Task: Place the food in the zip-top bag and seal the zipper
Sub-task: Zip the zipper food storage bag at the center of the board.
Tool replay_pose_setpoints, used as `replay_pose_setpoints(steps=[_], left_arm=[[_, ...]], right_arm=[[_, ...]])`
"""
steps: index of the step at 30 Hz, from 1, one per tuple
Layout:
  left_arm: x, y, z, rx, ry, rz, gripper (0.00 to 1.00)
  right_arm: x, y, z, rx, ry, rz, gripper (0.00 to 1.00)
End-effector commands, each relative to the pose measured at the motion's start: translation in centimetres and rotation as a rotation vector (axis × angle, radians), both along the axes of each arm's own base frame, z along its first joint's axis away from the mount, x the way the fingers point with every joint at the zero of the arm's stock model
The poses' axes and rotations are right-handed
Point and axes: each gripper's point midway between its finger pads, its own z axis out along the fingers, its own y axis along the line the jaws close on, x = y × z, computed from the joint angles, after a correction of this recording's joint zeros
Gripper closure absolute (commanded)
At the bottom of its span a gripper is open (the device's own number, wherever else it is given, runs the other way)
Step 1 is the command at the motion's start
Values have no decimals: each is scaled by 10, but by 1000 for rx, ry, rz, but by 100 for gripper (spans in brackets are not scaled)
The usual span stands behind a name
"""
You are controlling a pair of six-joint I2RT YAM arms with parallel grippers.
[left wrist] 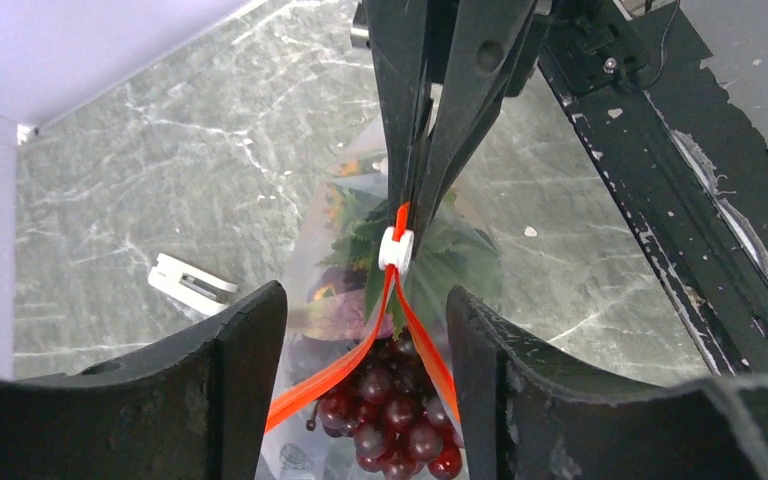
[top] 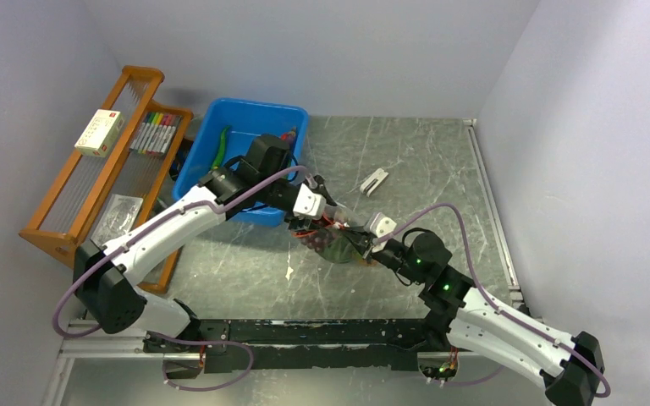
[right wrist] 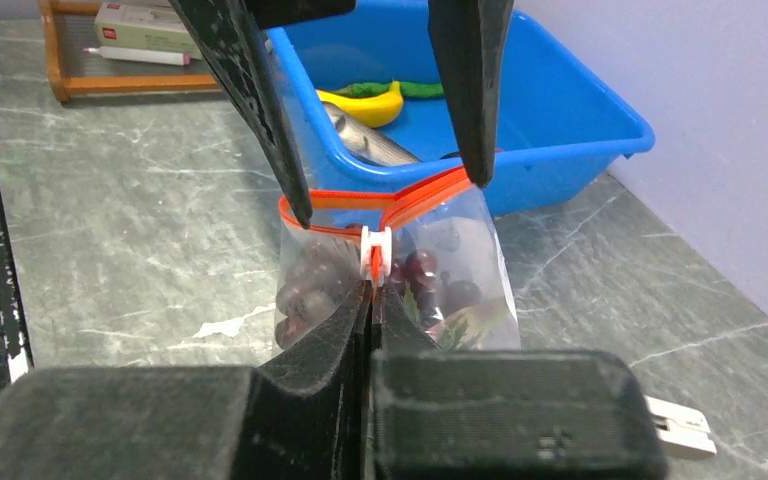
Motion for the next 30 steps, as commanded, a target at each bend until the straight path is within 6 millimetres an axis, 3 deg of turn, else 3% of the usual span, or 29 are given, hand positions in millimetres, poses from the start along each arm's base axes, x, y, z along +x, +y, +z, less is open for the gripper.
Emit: replay_pose_setpoints(steps=[1, 13, 21, 30], left_arm=[[-9, 0, 25, -88, -42, -41, 40], [-16, -4, 14, -54, 27, -104, 59], [-13, -6, 14, -74, 23, -82, 52], [-11, -6, 9, -68, 41, -63, 61]], right_arm=[[2, 2, 14, 31, -48, 5, 100], [2, 7, 21, 52, -58, 17, 100], [3, 7, 21, 61, -49, 13, 100], [7, 10, 21, 89, -17, -2, 100]])
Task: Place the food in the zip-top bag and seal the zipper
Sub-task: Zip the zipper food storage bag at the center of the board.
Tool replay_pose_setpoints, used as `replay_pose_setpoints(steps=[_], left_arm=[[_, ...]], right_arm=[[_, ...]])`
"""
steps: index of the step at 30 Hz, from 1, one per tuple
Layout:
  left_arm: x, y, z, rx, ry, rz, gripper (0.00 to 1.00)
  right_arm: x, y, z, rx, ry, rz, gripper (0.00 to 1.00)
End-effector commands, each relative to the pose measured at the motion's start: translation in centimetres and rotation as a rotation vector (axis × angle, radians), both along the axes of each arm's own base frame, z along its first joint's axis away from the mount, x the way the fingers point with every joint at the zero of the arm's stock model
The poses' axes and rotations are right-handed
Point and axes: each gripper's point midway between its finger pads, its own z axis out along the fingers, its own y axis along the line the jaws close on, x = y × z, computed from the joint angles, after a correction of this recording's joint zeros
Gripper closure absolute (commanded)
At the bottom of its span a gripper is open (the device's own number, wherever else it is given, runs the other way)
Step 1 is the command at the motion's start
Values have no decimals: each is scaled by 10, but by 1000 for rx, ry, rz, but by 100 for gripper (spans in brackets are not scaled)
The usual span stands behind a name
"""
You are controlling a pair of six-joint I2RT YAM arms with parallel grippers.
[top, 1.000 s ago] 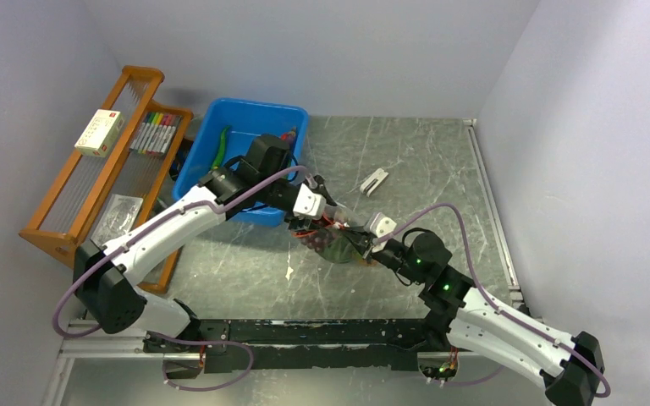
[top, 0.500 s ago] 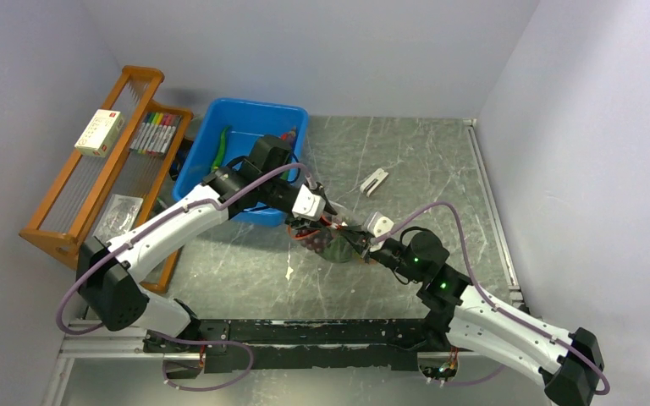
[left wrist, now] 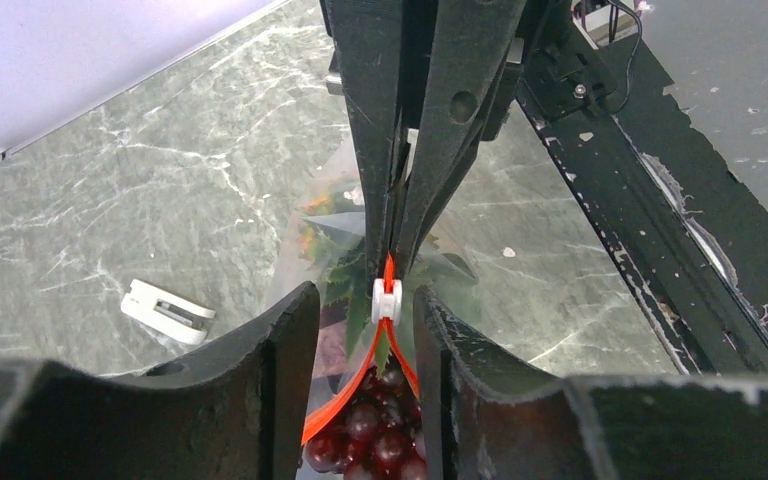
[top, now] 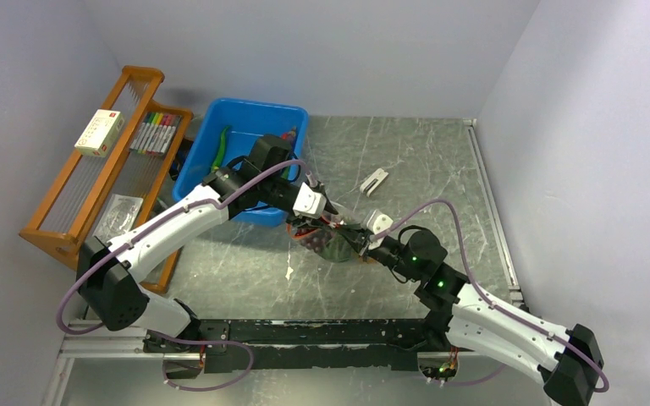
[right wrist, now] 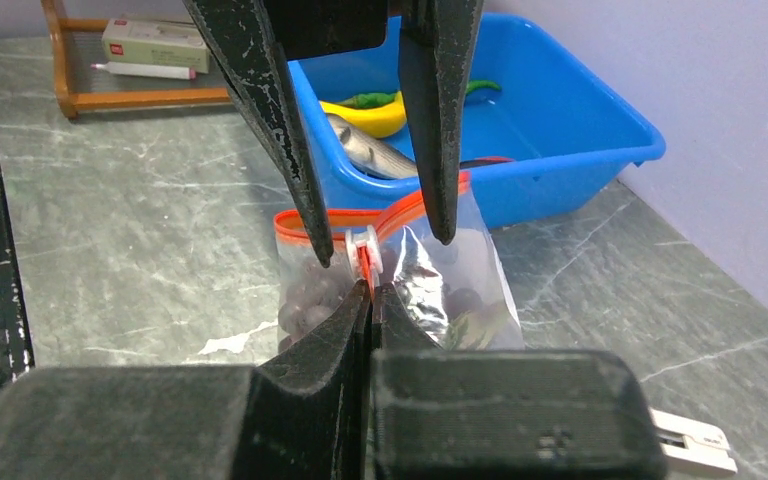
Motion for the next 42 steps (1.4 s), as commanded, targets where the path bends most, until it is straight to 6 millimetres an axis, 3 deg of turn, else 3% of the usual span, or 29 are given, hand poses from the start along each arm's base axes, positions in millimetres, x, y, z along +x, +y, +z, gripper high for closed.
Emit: replay_pose_setpoints(steps=[1, 9, 19, 31, 42], left_arm=[[-2, -2, 5, -37, -7, -17, 62], [-5, 3, 3, -41, -34, -16, 70], [-1, 2, 2, -29, -38, -5, 93], [17, 15, -31, 106, -51, 110, 93], [25, 25, -45, 147, -53, 158, 93]], right_arm=[[4, 1, 21, 71, -17, -19, 100], [5, 1, 23, 72, -23, -22, 100], [6, 0, 20, 71, -23, -29, 100], [2, -6, 39, 126, -58, -29, 100], [-2, -8, 53, 153, -81, -18, 100]])
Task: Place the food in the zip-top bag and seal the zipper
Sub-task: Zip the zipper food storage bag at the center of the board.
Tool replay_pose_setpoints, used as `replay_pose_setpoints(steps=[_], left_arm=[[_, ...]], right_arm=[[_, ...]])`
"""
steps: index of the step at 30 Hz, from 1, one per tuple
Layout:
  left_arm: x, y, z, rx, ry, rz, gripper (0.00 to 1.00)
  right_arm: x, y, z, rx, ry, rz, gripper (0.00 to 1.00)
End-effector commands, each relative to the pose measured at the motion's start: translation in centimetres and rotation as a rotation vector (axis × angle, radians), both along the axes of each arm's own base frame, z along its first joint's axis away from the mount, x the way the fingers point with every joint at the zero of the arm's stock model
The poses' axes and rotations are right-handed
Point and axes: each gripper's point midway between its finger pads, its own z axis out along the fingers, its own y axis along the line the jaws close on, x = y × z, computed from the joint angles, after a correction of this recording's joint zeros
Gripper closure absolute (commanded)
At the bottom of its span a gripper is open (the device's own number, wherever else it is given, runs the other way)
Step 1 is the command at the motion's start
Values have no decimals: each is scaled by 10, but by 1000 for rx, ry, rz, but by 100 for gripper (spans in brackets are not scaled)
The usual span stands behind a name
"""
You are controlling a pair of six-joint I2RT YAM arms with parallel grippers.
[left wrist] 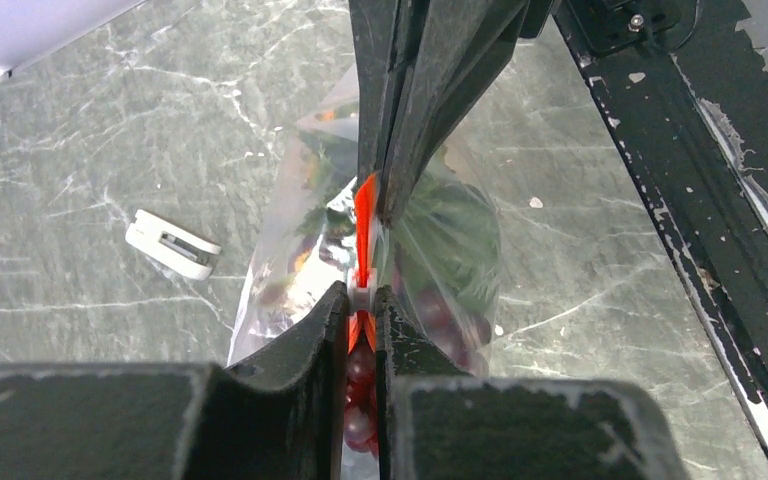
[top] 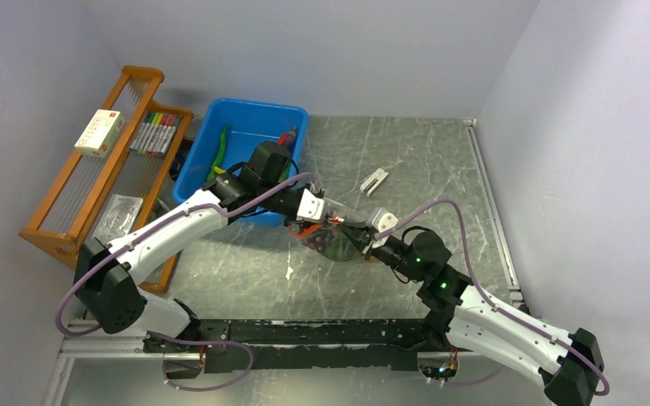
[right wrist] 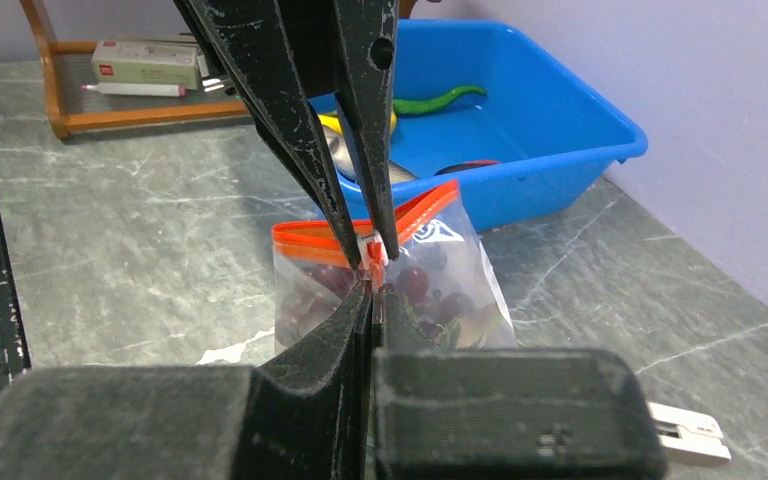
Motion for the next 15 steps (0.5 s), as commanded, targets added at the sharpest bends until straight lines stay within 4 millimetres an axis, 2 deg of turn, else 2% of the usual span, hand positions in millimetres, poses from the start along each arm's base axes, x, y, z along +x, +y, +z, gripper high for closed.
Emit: replay_pose_setpoints(steps=[1, 5, 10, 15], left_arm=[[11, 16, -20, 70, -4, 67, 93], [11, 18, -19, 59, -10, 80, 93], [12, 15, -3, 26, -13, 84, 93], [11, 11, 7, 5, -15, 71, 93]], right_arm=[[-2, -5, 47, 117, -96, -6, 100], [-1, -11, 51, 140, -111, -29, 100], [5, -6, 33, 72, -77, -37, 100], [0, 7, 23, 26, -47, 36, 69]])
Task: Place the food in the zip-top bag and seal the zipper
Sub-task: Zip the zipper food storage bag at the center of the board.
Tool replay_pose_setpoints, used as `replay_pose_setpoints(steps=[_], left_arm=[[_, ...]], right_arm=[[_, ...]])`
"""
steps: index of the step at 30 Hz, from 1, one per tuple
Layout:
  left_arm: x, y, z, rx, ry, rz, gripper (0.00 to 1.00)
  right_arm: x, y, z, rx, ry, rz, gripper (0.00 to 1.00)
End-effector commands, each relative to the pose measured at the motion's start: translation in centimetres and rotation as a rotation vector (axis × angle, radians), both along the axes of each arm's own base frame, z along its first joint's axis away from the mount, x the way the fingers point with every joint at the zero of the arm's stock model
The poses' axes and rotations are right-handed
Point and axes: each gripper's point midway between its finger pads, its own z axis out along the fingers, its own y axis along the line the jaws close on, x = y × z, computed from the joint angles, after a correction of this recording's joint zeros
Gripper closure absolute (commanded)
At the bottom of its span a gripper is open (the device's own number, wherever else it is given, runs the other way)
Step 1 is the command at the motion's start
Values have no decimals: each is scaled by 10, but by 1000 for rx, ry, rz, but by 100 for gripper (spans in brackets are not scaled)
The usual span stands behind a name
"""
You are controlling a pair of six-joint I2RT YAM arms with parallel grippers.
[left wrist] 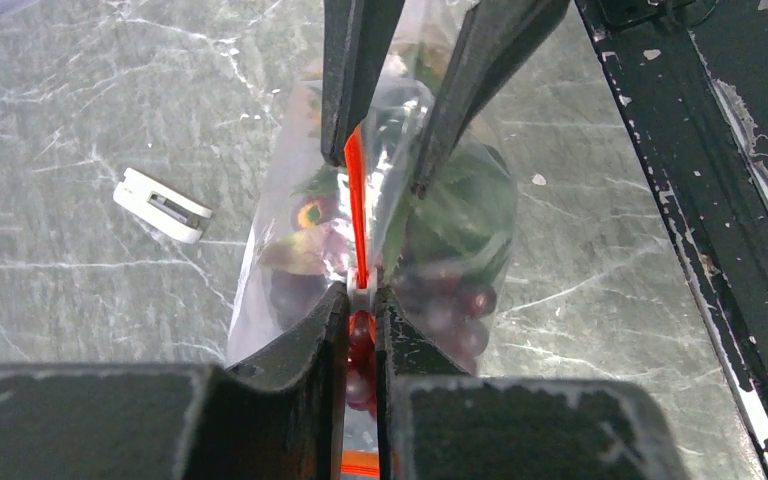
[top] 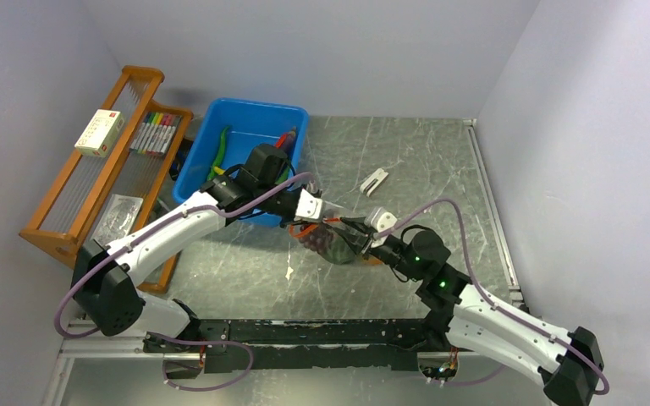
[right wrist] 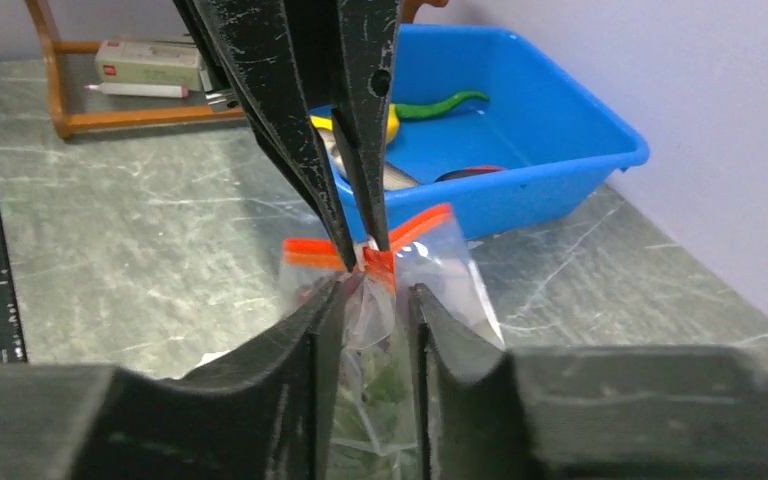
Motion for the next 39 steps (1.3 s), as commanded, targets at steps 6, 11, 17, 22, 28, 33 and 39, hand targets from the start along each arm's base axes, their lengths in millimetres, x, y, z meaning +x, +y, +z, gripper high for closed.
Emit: replay_pose_setpoints(steps=[6, 11, 17, 22, 28, 33, 39], left_arm=[[4, 0, 16, -29, -20, 6, 93], [3, -2, 18, -46, -21, -1, 93], [2, -2, 24, -49, -21, -3, 93], [4, 3, 36, -33, -42, 17, 93], [6, 8, 53, -51, -63, 59, 93], [10, 13, 52, -16, -64, 96, 93], [16, 18, 49, 12, -58, 135, 93]], right_arm=[[2, 15, 15, 13, -31, 53, 66], [8, 17, 16, 14, -47, 38, 75], [13, 20, 25, 63, -46, 25, 100], [15, 2, 60, 129, -107, -43, 100], [22, -15, 78, 124, -124, -123, 100], [30, -38, 79, 170, -109, -237, 100], [38, -57, 52, 190, -21, -318, 100]])
